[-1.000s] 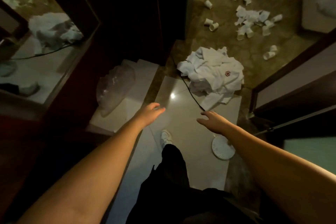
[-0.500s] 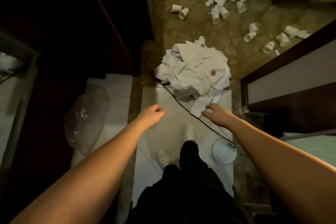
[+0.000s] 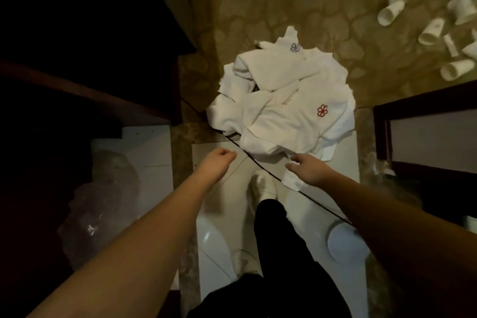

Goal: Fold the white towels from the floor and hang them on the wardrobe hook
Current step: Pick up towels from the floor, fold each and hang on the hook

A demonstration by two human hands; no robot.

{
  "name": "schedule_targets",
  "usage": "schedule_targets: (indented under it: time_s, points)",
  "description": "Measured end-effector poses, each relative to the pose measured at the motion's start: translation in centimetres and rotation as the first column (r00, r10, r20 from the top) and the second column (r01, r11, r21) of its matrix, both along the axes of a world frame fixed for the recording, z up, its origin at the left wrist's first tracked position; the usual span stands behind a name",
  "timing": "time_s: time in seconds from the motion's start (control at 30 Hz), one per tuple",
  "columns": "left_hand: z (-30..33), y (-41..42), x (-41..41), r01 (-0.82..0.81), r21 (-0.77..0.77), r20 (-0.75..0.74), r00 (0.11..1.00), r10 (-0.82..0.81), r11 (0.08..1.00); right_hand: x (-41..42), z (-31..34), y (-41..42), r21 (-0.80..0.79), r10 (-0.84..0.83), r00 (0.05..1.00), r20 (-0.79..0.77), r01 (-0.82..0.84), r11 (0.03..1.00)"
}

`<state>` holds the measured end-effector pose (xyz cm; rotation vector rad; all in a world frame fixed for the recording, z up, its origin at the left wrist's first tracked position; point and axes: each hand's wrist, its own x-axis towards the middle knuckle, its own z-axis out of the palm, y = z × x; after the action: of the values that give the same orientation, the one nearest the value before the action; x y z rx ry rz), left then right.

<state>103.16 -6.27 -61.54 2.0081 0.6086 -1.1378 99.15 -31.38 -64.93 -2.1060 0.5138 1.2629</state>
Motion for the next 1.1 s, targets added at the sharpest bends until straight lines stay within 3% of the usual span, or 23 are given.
schedule_targets:
  time_s: [0.37,0.6,0.7,0.73,0.8,0.9,0.97,1.1]
  points:
    - [-18.6,-4.1,8.6,0.118,-0.111,-0.045,0.991,-0.124,0.987,5.6,-17.3,1.2,0.049,-0.08,0.992,-0.102,0.085,0.995]
    - [-24.4,-5.5,8.1,-0.143,-0.207,-0.146,0.983,0.114,0.968,3.9,-21.0,2.0,0.002,-0.205,0.979,-0.018,0.205,0.979]
    - [-23.9,-5.9,7.6,-0.271,-0.26,-0.153,0.959,0.238,0.927,3.4,-20.8,1.8,-0.023,-0.171,0.985,0.036,0.172,0.985]
    - [-23.4,-5.9,7.4,-0.241,-0.264,-0.13,0.968,0.213,0.934,3.3,-20.3,1.7,-0.045,-0.14,0.988,0.06,0.143,0.989]
    - [-22.6,-6.0,7.3,0.001,-0.178,-0.026,1.0,-0.006,0.984,3.1,-19.4,1.6,-0.096,-0.079,0.991,0.106,0.089,0.991]
    - [-22.4,-5.5,7.4,0.296,-0.042,0.005,0.955,-0.296,0.954,3.4,-18.3,1.5,-0.14,-0.047,0.98,0.193,0.075,0.987]
    - [-23.0,-5.4,7.6,0.47,0.062,0.008,0.882,-0.471,0.881,3.8,-17.9,1.3,-0.182,-0.044,0.968,0.247,0.091,0.979]
    - [-23.1,-6.2,7.4,0.768,0.171,0.024,0.623,-0.782,0.617,4.2,-16.7,0.4,-0.239,0.015,0.963,0.27,0.052,0.97]
